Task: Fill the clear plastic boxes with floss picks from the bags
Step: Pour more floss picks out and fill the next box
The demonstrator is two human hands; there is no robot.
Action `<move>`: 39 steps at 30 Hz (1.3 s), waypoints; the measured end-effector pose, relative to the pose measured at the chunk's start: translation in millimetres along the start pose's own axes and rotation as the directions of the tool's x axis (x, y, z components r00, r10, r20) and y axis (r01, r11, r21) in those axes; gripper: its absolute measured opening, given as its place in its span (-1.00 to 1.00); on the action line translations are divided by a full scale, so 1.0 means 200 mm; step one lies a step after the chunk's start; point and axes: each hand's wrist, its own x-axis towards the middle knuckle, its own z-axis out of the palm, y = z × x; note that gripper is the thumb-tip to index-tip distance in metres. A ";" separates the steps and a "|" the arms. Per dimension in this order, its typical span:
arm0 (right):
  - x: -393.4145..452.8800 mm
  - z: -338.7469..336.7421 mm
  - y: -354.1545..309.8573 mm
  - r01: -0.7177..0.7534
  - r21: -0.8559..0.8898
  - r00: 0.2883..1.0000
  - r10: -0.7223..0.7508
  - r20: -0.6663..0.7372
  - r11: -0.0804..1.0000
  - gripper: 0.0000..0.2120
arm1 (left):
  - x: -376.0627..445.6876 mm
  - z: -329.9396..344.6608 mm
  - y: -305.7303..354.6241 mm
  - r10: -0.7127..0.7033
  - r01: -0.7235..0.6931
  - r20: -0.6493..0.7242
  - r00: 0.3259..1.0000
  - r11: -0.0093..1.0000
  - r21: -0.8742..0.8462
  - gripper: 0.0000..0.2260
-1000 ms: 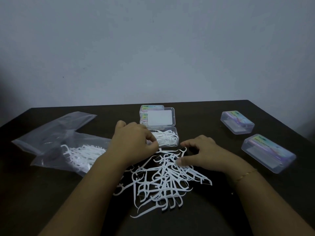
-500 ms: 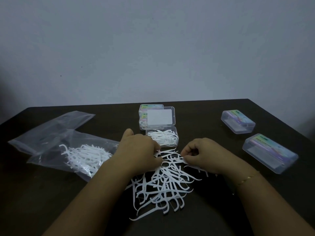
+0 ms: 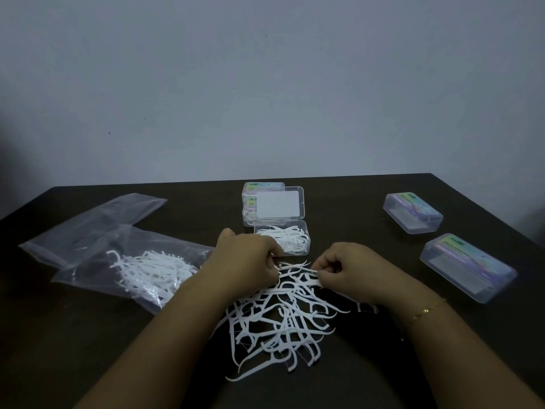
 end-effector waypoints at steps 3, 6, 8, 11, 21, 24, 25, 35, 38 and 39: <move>0.00 0.00 0.00 0.013 -0.024 1.000 -0.013 -0.017 1.000 -0.87 | 0.00 -0.01 0.00 -0.029 0.032 0.040 0.999 0.995 -0.090 -0.73; -0.01 -0.01 0.00 0.032 0.011 0.998 -0.031 -0.054 0.999 -0.87 | 0.01 -0.03 -0.03 -0.064 0.073 0.043 0.997 0.963 -0.258 -0.78; -0.01 -0.01 0.00 0.042 0.039 0.995 -0.038 -0.092 0.998 -0.85 | 0.01 -0.04 -0.06 -0.076 0.078 0.019 0.997 0.935 -0.347 -0.84; -0.01 -0.01 0.00 0.058 0.073 0.988 -0.046 -0.146 0.996 -0.85 | 0.02 -0.05 -0.07 -0.130 0.080 -0.076 0.989 0.879 -0.470 -0.92; 0.03 0.02 0.02 0.069 0.089 0.899 -0.023 -0.436 0.994 -0.81 | 0.08 0.02 -0.08 -0.233 0.169 -0.189 0.954 0.938 -0.302 -0.77; 0.05 0.05 0.02 0.055 0.111 0.880 0.004 -0.475 0.992 -0.79 | 0.08 0.04 -0.10 -0.206 0.158 -0.167 0.964 0.953 -0.258 -0.74; 0.05 0.06 0.02 0.057 0.127 0.878 0.011 -0.478 0.990 -0.79 | 0.08 0.03 -0.11 -0.197 0.155 -0.176 0.965 0.961 -0.228 -0.72; 0.07 0.09 0.02 0.081 0.110 0.856 -0.012 -0.516 0.991 -0.76 | 0.07 0.03 -0.09 -0.157 0.134 -0.096 0.983 0.968 -0.213 -0.85; 0.07 0.09 0.02 0.046 0.090 0.894 -0.001 -0.447 0.995 -0.73 | 0.07 0.03 -0.08 -0.127 0.107 -0.094 0.988 0.975 -0.194 -0.84; 0.07 0.09 0.02 0.029 0.080 0.910 0.007 -0.414 0.996 -0.71 | 0.07 0.03 -0.08 -0.128 0.107 -0.100 0.987 0.975 -0.193 -0.82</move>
